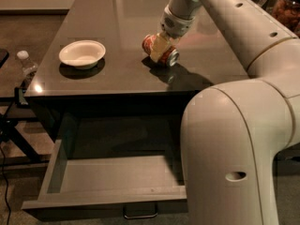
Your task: Place coke can into top drawer
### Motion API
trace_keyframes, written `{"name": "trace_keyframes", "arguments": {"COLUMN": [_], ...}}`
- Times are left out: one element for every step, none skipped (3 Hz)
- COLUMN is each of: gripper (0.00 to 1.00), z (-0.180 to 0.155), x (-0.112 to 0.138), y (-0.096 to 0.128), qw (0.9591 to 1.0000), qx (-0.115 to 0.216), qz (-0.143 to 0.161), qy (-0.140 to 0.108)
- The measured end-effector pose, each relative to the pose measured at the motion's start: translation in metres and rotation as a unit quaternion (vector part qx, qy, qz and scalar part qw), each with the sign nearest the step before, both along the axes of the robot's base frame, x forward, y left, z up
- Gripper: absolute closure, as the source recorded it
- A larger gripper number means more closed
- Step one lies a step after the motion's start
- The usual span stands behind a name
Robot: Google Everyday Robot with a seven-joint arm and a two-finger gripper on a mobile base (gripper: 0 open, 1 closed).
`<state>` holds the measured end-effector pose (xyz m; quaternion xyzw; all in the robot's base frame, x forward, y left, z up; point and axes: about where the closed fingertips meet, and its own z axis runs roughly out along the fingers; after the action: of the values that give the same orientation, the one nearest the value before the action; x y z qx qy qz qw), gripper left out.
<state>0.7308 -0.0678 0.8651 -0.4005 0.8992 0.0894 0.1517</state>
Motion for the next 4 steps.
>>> {"name": "trace_keyframes", "arguments": {"gripper": [1.00, 1.00, 1.00, 1.00], "z": [0.002, 0.009, 0.011, -0.003], "x": [-0.008, -0.035, -0.077, -0.117], "y": [-0.001, -0.011, -0.022, -0.029], "qw": [1.0000, 0.9999, 0.9994, 0.9987], "qx": [-0.005, 0.001, 0.005, 0.023], "qz": [-0.001, -0.016, -0.033, -0.043], "qy": [0.000, -0.001, 0.003, 0.014]}}
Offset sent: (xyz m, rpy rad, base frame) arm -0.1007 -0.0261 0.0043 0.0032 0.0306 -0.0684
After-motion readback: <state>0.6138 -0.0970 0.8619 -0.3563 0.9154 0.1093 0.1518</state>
